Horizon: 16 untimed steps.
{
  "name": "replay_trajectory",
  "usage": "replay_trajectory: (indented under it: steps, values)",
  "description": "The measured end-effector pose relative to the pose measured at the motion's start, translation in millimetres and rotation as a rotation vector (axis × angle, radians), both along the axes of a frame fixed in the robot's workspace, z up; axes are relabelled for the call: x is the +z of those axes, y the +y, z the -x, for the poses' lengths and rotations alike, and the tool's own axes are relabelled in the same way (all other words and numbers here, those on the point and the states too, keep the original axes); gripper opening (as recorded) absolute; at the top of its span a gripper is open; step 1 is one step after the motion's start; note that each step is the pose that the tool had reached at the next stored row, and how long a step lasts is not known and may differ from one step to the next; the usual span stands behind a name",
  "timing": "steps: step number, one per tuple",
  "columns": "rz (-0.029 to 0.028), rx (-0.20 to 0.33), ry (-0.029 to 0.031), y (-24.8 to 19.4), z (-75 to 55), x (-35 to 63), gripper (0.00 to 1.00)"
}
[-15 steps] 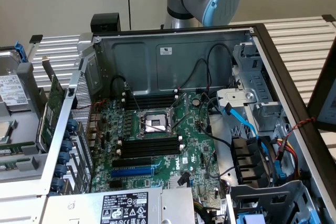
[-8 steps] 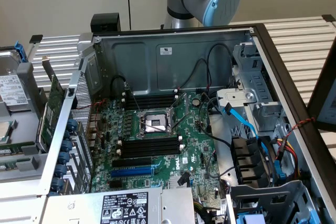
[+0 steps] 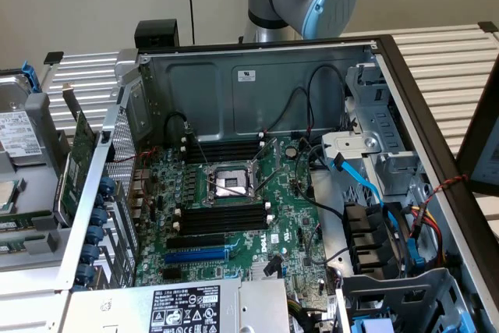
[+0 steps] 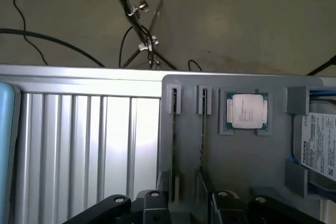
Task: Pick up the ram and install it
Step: 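Pick up the ram and move it above insertion slot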
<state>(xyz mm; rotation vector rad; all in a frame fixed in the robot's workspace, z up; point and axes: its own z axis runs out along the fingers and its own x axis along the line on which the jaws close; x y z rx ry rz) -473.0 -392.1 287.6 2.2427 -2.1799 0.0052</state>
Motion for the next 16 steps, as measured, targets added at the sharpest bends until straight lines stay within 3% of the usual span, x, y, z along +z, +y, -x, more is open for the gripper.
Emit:
replay_trajectory:
  steps: [5, 9, 16]
  values:
    - [0.0000, 0.004, 0.0000, -1.2, -0.1, -9.2, 0.36]
    - [-0.0001, 0.008, 0.0000, -5.7, -0.4, -16.5, 0.36]
    - [0.0000, 0.018, 0.0000, -6.1, -3.5, -29.2, 0.36]
